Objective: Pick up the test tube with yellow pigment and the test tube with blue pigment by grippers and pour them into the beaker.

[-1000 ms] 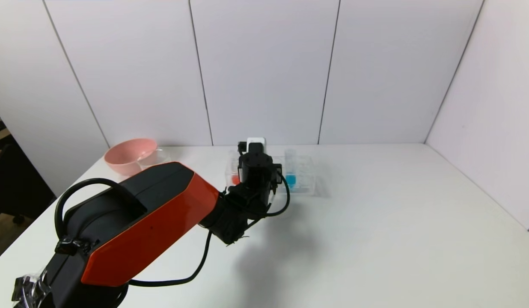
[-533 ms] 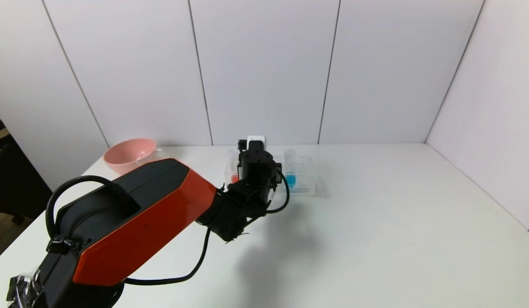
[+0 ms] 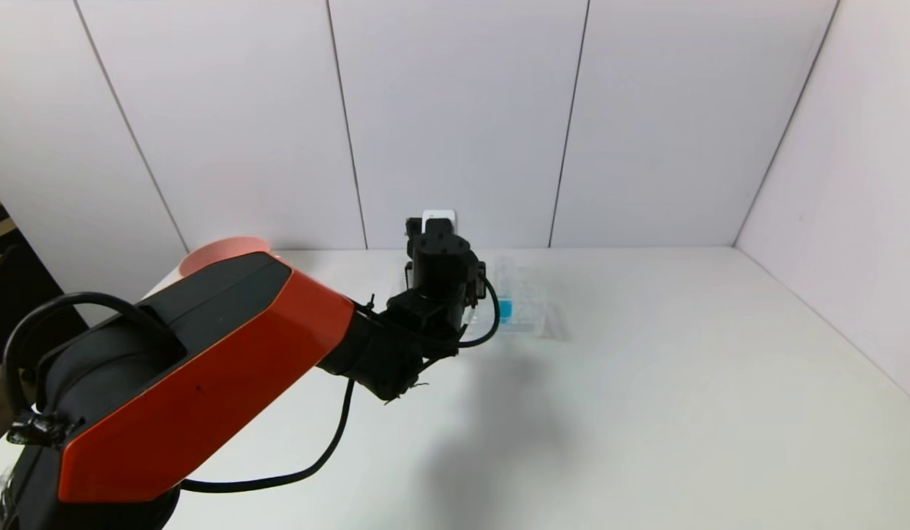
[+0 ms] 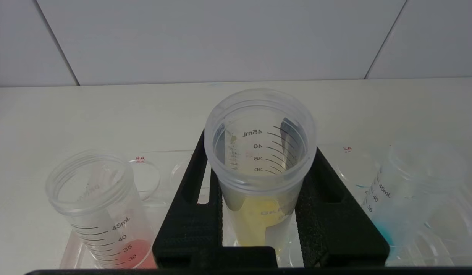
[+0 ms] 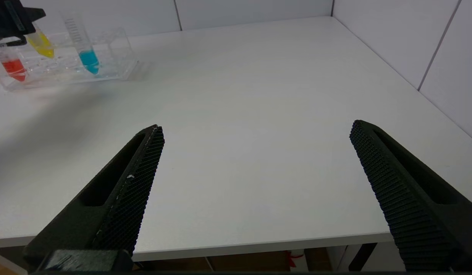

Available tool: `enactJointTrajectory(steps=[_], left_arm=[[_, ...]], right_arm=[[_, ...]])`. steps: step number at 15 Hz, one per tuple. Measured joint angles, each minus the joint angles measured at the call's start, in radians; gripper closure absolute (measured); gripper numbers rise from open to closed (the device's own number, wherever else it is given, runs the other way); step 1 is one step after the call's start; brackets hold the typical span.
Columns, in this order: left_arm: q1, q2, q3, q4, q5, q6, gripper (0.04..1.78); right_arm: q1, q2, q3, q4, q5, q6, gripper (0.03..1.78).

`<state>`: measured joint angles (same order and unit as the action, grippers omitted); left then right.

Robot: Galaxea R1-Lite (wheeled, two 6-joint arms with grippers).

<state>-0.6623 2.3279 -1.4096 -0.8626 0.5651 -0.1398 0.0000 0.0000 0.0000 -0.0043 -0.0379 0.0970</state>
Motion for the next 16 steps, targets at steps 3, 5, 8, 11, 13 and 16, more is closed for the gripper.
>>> enactJointTrajectory(steps=[3, 5, 8, 11, 13, 16], left_arm=[[-0.013, -0.029, -0.025, 0.053, 0.001, 0.001, 1.28], [-0.025, -0.05, -0.058, 0.1, -0.001, 0.011, 1.28], [-0.04, -0.084, -0.103, 0.15, -0.005, 0.032, 1.28], [-0.052, -0.119, -0.13, 0.193, -0.005, 0.034, 1.28], [-0.058, -0.148, -0.134, 0.216, -0.005, 0.035, 1.28], [-0.053, -0.211, -0.125, 0.277, -0.001, 0.036, 1.28]], right_arm=[[0.0, 0.0, 0.0, 0.0, 0.0, 0.0, 0.04], [0.0, 0.0, 0.0, 0.0, 0.0, 0.0, 0.04], [0.0, 0.0, 0.0, 0.0, 0.0, 0.0, 0.04], [0.0, 0.0, 0.0, 0.0, 0.0, 0.001, 0.04], [0.0, 0.0, 0.0, 0.0, 0.0, 0.0, 0.04], [0.0, 0.0, 0.0, 0.0, 0.0, 0.0, 0.04]])
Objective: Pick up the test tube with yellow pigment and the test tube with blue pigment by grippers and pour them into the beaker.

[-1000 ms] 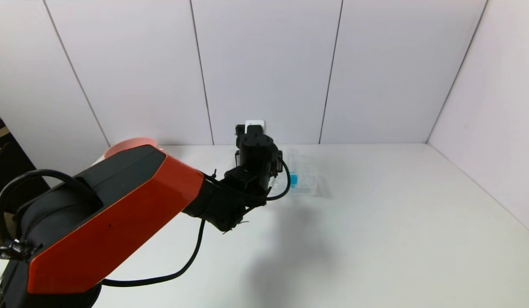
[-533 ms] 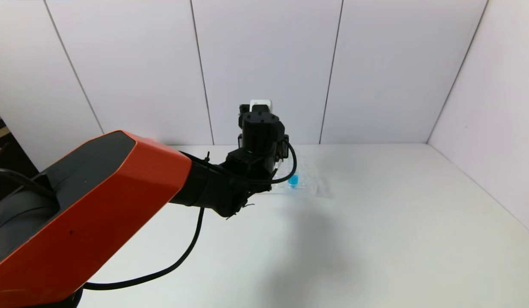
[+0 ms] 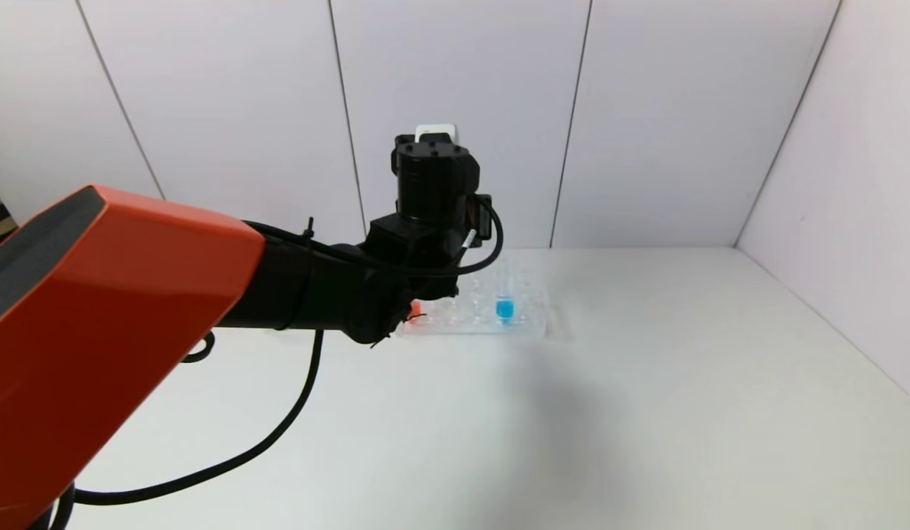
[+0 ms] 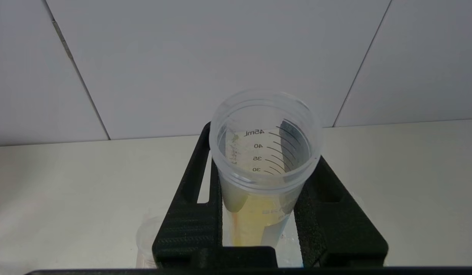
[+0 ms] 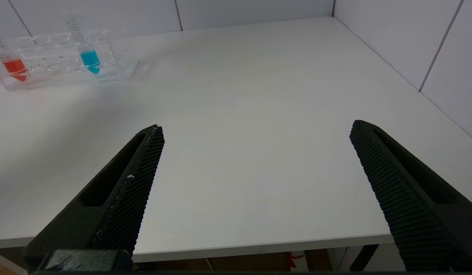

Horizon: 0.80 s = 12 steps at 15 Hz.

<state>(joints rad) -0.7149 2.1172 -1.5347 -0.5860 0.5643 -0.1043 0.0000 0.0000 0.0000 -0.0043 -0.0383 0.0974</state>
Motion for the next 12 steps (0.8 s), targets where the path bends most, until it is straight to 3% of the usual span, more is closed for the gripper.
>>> enactJointTrajectory(steps=[6, 12], left_arm=[[0.138, -0.187, 0.126, 0.054, -0.011, 0.019, 1.28], [0.365, -0.362, 0.33, 0.043, -0.144, 0.01, 1.28]], right_arm=[[0.0, 0.0, 0.0, 0.0, 0.0, 0.0, 0.04], [0.0, 0.0, 0.0, 0.0, 0.0, 0.0, 0.04]])
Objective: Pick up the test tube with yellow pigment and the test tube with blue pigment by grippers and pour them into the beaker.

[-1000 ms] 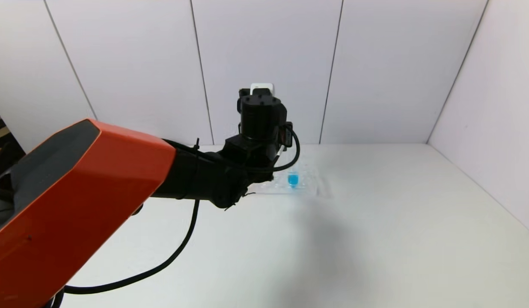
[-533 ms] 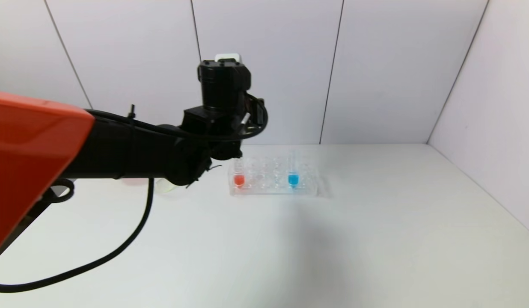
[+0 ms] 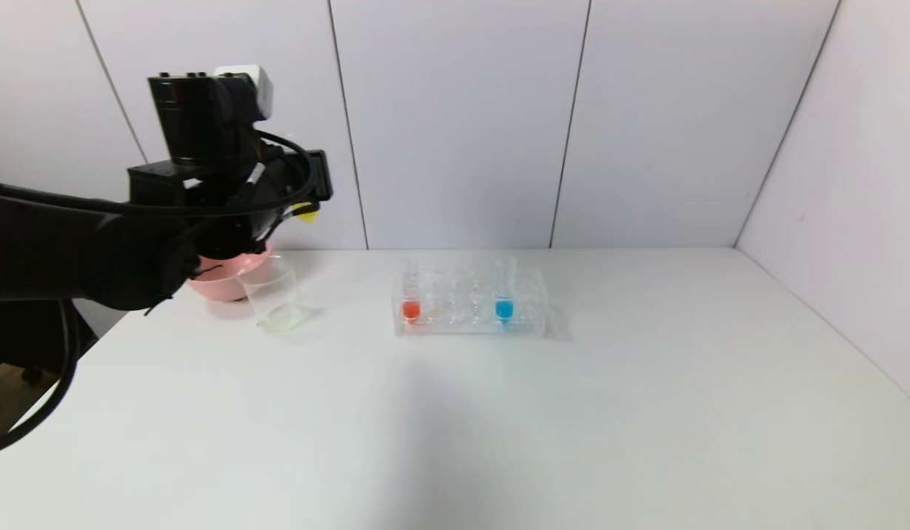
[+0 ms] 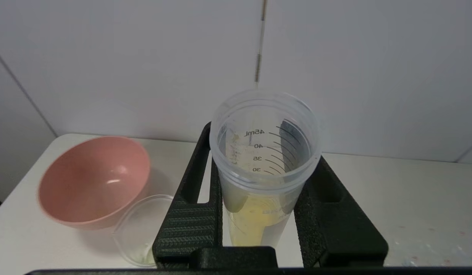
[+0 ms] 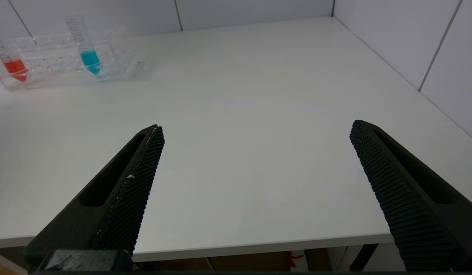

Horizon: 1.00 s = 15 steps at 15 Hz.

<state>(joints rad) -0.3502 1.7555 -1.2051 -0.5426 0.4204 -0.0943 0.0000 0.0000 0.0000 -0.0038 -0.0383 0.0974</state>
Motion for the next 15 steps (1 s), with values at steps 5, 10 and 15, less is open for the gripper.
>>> enactJointTrajectory(steps=[5, 10, 15], left_arm=[[0.21, -0.074, 0.097, -0.001, -0.134, -0.004, 1.28], [0.39, -0.104, 0.157, 0.0, -0.304, -0.003, 1.28], [0.483, -0.119, 0.17, 0.007, -0.435, 0.023, 1.28]], right_arm=[[0.0, 0.0, 0.0, 0.0, 0.0, 0.0, 0.04], [0.0, 0.0, 0.0, 0.0, 0.0, 0.0, 0.04], [0.0, 0.0, 0.0, 0.0, 0.0, 0.0, 0.04]])
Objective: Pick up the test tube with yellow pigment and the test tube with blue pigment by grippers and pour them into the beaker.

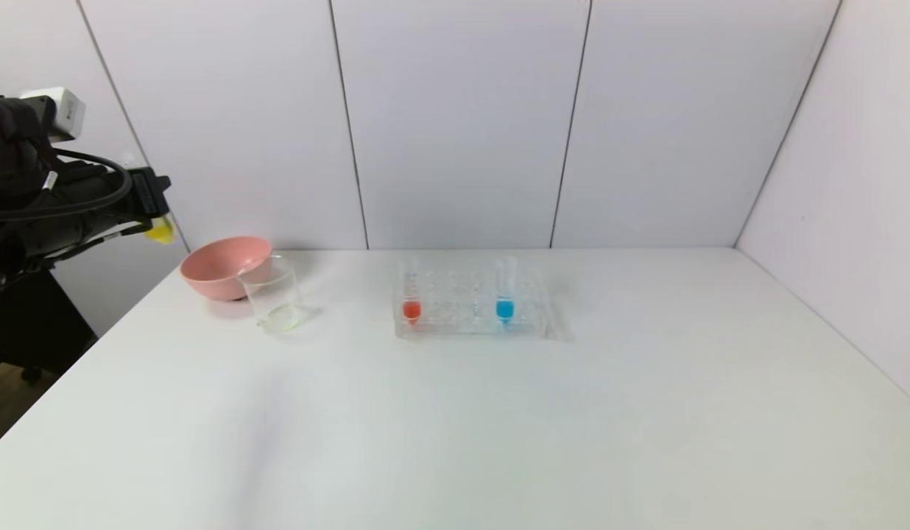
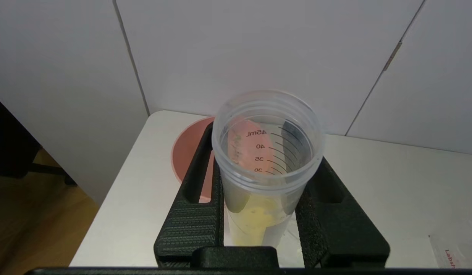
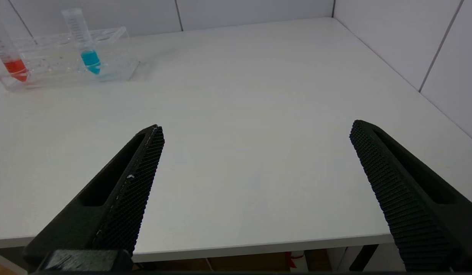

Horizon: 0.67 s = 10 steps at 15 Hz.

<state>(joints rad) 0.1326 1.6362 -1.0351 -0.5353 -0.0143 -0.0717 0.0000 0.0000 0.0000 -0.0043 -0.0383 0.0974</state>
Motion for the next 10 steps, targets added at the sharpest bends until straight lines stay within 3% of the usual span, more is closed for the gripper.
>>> enactJointTrajectory(steps=[10], left_arm=[[0.103, 0.038, -0.032, 0.018, -0.223, 0.136, 1.28]], right_arm=[[0.0, 0.0, 0.0, 0.0, 0.0, 0.0, 0.04]])
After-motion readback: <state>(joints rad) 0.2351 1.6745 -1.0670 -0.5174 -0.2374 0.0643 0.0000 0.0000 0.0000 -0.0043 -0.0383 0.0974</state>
